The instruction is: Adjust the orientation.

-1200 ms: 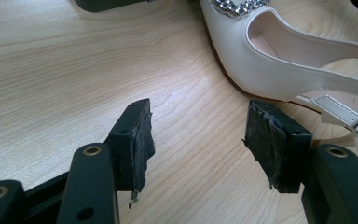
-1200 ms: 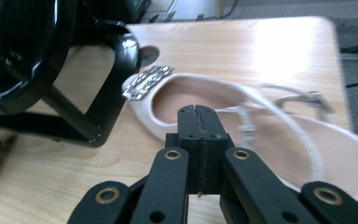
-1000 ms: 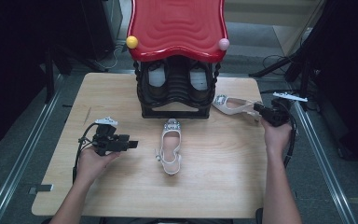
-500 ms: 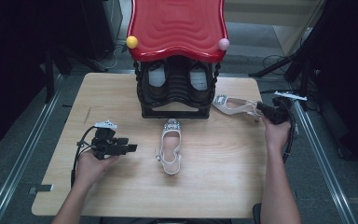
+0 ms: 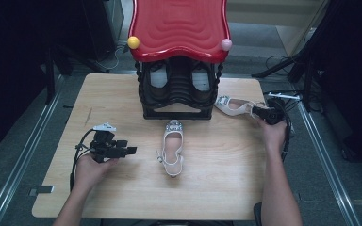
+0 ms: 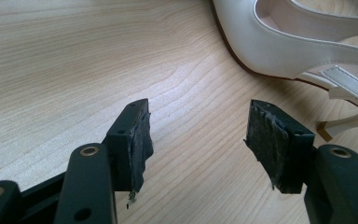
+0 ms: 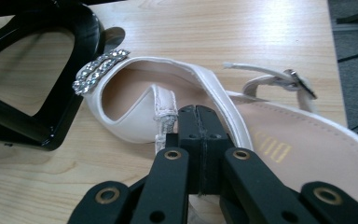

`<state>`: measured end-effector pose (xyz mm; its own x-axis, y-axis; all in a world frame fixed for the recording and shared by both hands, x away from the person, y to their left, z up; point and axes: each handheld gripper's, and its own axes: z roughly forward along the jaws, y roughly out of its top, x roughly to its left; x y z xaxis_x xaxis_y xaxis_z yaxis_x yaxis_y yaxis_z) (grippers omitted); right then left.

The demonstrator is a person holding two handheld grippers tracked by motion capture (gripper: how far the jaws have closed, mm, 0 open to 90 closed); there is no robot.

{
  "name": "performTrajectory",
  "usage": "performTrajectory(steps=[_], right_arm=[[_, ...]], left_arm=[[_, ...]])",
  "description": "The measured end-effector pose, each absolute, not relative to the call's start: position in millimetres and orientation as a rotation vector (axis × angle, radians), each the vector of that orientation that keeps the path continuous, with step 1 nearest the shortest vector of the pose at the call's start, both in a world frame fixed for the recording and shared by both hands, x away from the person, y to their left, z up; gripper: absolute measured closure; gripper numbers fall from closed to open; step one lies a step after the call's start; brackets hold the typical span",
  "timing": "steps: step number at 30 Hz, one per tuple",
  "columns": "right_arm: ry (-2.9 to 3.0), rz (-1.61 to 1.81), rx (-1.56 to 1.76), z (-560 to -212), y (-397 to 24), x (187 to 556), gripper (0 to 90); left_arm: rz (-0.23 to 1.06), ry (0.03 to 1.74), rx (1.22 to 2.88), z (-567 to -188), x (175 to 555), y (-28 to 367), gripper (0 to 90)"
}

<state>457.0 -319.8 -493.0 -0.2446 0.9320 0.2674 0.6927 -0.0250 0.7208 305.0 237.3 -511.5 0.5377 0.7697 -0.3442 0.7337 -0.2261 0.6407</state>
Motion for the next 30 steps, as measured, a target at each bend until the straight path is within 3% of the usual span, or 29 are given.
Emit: performTrajectory(steps=[30], right_arm=[[2.180, 1.162, 1.556, -486, -260, 439, 90.0]], left_arm=[[0.073, 1.170, 1.946, -507, 320, 234, 40.1]])
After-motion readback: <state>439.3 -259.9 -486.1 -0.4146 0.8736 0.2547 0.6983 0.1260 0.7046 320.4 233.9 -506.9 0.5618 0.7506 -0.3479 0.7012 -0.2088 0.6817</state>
